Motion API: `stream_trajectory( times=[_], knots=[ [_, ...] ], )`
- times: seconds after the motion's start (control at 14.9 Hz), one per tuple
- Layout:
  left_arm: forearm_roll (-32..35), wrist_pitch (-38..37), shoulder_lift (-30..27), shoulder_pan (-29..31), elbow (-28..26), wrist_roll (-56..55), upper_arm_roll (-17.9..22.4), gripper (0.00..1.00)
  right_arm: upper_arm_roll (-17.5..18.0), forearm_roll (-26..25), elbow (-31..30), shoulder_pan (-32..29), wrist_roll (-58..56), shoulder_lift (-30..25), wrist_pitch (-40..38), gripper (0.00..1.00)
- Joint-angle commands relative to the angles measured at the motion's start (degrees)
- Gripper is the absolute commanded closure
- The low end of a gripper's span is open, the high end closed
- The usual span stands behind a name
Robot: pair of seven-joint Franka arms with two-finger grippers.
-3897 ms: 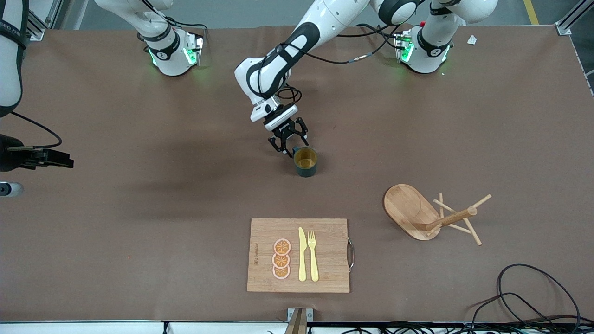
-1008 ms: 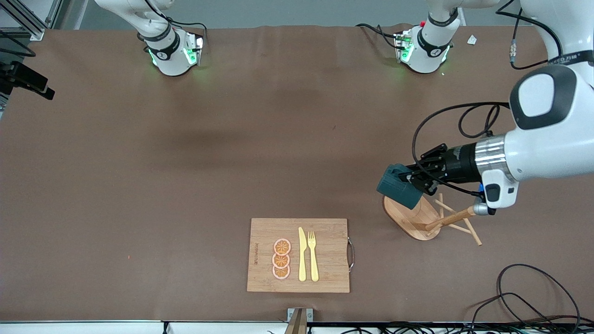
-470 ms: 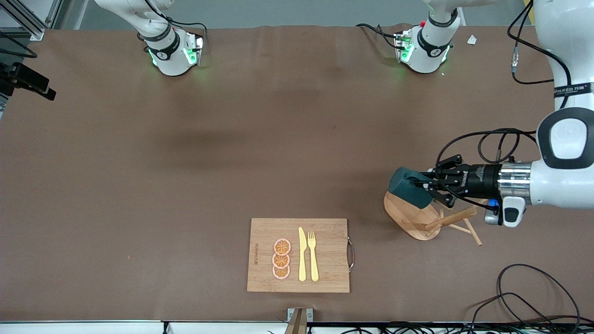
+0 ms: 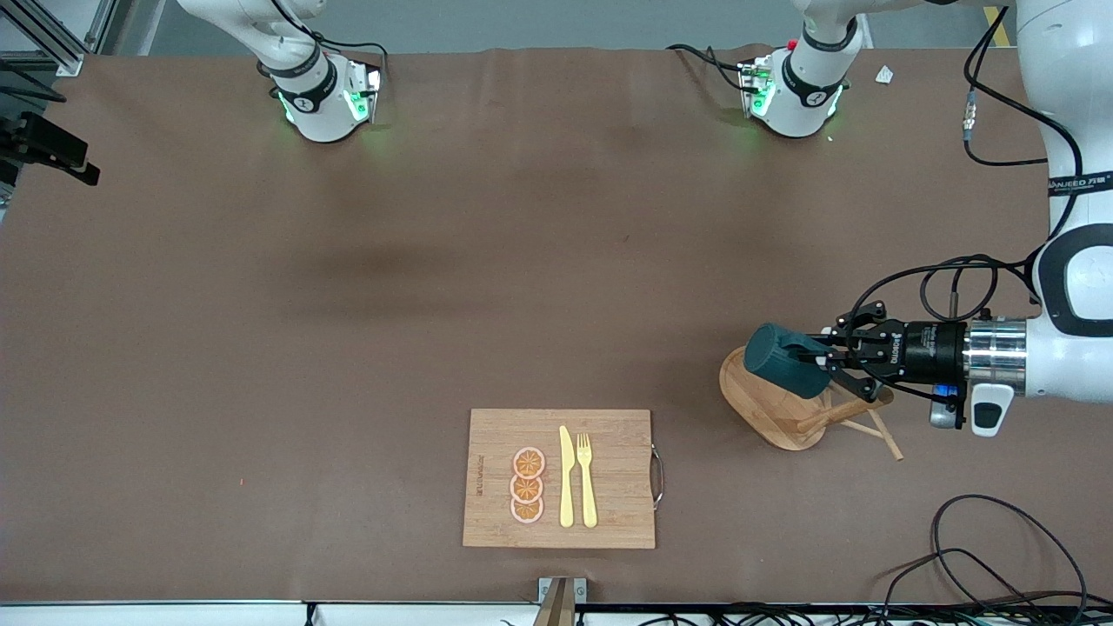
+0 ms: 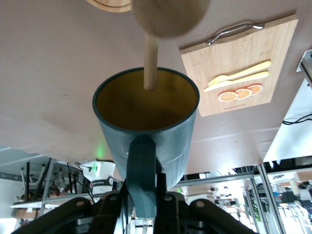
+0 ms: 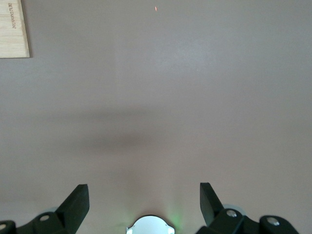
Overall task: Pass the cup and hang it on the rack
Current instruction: 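Lower the mug onto a rack peg with the left gripper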
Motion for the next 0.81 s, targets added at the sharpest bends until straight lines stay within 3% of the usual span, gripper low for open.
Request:
stream_trajectory(
  times=[0.0, 0.74],
  knots=[
    [-1.69, -0.85, 0.6, 2.87, 0.41, 0.25, -0.39, 0.99, 0.86, -1.0, -1.5, -1.32, -1.31, -1.23, 0.94, 0.0],
    [-2.75, -0.24, 3.41, 5.16, 0.5, 0.61, -0.12, 0.99, 0.86, 0.41, -2.47, -2.38, -0.87, -1.14, 0.42, 0.0]
  ],
)
